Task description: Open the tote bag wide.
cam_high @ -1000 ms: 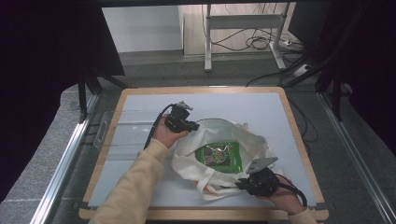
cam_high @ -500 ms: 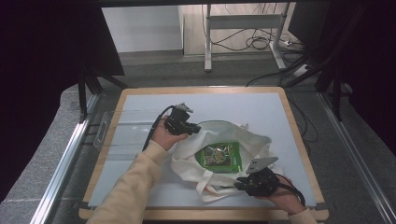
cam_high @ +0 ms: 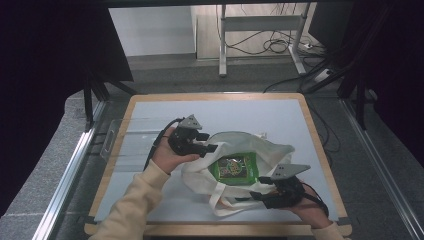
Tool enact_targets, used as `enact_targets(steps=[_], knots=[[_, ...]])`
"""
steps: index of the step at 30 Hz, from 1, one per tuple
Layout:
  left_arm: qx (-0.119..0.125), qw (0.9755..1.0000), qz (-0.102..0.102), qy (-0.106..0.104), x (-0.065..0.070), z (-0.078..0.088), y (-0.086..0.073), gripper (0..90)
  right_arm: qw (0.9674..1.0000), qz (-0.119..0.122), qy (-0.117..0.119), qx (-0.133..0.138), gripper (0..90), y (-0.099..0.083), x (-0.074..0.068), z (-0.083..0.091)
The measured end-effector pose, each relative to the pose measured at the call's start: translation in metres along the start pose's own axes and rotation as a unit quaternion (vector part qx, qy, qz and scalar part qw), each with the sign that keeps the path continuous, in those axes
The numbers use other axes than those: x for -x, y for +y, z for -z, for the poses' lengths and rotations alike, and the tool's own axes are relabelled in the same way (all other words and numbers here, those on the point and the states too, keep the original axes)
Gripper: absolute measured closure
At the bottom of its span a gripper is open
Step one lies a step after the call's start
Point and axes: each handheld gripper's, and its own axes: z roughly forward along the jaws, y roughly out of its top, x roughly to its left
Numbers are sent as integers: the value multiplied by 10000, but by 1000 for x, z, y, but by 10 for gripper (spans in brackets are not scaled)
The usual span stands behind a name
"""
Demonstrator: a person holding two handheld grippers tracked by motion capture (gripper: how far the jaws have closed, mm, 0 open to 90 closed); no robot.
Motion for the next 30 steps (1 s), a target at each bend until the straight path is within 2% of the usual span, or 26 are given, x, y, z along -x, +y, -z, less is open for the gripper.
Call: enact_targets(steps=[6,10,13,16,23,30], knots=[[25,9998,-129,-143,15,4,-6,421,9995,-182,-146,223,378,7,6,9],[-51,9995,-233,-227,24,-1,-13,416,9991,-248,-191,291,446,12,10,10],[-143,9993,-246,-254,29,-6,-17,420,9990,-302,-233,247,501,19,13,9],[-184,9990,-241,-315,32,-10,-21,422,9991,-325,-176,187,573,26,16,6],[-374,9976,-340,-475,38,-12,-24,451,9994,-281,-210,-48,698,44,19,-9],[-497,9970,-350,-476,42,-17,-28,535,9989,-304,-331,-138,843,58,21,-21]])
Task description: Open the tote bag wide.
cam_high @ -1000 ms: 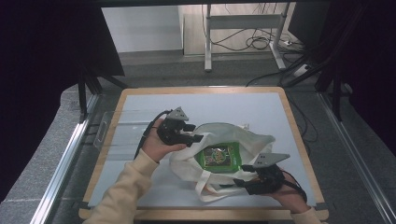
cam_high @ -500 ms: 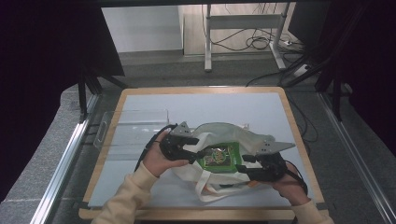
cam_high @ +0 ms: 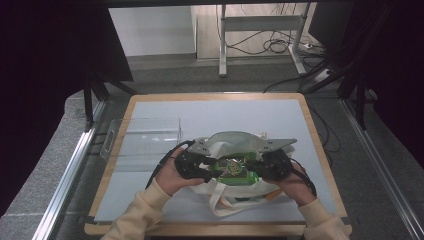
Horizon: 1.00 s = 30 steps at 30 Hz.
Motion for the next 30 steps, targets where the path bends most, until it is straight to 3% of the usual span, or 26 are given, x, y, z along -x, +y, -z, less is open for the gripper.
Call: enact_targets(steps=[4,9,13,24,30], knots=[[-54,10000,8,31,0,-3,-2,632,10000,27,-12,12,874,8,1,-6],[-200,9998,67,7,-1,-6,-5,822,10000,62,27,25,881,17,1,-15],[-298,9995,96,33,-3,-8,-7,892,9999,109,118,-16,883,25,-1,-26],[-547,9985,73,4,0,-12,-15,895,9985,244,288,-403,882,44,-7,-75],[-587,9982,76,-33,1,-15,-16,895,9954,319,505,-746,882,46,-11,-100]])
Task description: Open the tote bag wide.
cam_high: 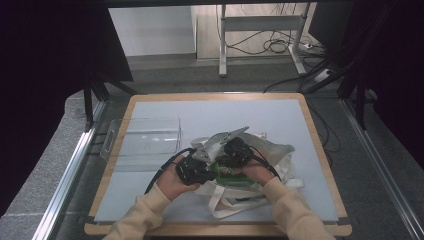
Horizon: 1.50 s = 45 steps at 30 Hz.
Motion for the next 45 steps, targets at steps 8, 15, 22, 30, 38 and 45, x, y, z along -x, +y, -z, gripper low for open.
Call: enact_targets(steps=[8,15,22,30,38,45], knots=[[-29,10000,48,-60,-1,-2,-1,893,9997,94,122,-210,882,6,-3,-17],[-206,9997,23,-131,1,-6,-4,890,9999,17,-132,-75,883,11,9,-20],[-249,9994,48,-234,2,-7,-9,888,9997,-2,-242,-67,885,16,18,-21],[-301,9990,77,-324,2,-8,-13,889,9995,-99,-287,-88,885,24,24,-26],[-352,9986,114,-386,1,-10,-14,893,9995,-218,-230,-53,886,25,31,-31],[-370,9984,101,-404,2,-11,-14,894,9991,-354,-231,-73,886,29,41,-34]])
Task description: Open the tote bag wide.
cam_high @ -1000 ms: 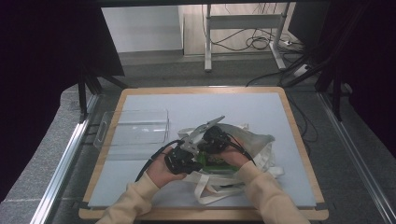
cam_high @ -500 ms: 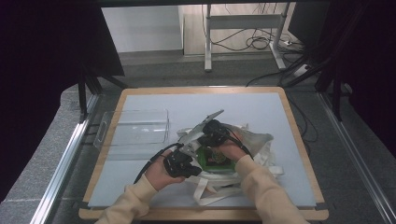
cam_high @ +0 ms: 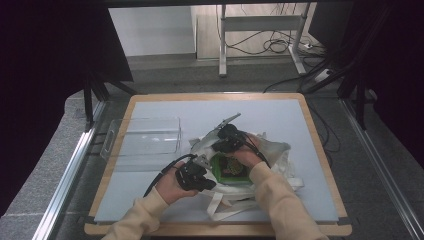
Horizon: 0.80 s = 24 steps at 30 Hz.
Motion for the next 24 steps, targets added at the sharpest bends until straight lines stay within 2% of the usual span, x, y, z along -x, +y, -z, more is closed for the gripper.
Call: enact_targets(steps=[6,15,19,24], knots=[[-12,10000,-20,-12,0,-1,0,894,9999,-103,-24,37,887,2,7,-5],[-7,10000,9,-26,0,-1,0,894,9998,-164,-54,63,886,1,6,-7],[-26,10000,-11,-43,-1,-1,-1,894,9999,-58,-115,54,886,-1,-2,2],[-41,10000,-4,-18,-2,0,-1,894,9997,180,-83,147,886,-8,-15,24]])
